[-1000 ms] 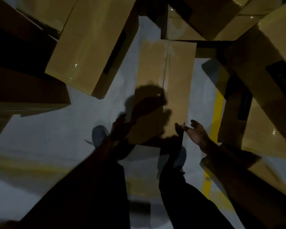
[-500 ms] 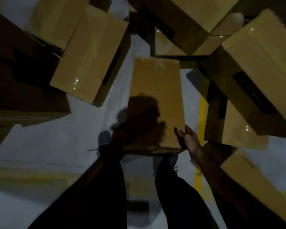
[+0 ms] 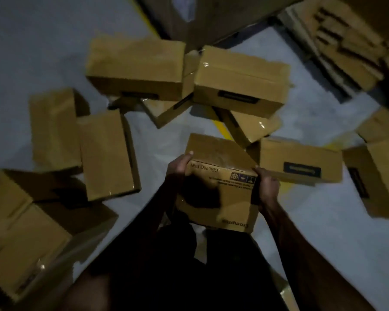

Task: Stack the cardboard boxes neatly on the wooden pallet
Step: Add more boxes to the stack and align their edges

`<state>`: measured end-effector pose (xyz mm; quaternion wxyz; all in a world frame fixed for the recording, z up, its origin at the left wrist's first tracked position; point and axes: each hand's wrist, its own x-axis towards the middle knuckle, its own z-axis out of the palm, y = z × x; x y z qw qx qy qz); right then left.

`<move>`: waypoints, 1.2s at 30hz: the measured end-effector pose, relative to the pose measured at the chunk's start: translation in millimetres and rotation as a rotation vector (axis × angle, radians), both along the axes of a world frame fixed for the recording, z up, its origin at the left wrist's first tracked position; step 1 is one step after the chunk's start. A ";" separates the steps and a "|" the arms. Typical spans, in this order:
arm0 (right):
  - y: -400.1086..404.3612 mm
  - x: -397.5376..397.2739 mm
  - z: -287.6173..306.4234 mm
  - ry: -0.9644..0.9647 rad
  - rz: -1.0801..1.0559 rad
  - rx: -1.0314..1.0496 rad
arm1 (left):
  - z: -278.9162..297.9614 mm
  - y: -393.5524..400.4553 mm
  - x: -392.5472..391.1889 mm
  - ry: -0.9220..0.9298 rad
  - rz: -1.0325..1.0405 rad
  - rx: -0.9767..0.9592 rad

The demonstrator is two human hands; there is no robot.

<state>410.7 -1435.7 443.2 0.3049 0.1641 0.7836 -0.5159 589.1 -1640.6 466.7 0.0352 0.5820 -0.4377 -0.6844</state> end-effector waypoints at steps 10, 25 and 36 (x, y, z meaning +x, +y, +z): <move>158.0 106.9 107.1 0.215 -0.622 -0.169 | 119.1 101.4 -61.6 0.313 -0.736 -0.180; 336.9 342.3 129.2 0.477 -1.402 -0.061 | 157.0 344.0 -14.1 0.532 -1.529 -0.125; 326.3 425.2 132.8 0.493 -1.850 0.047 | 156.6 434.9 -2.2 0.571 -1.920 0.074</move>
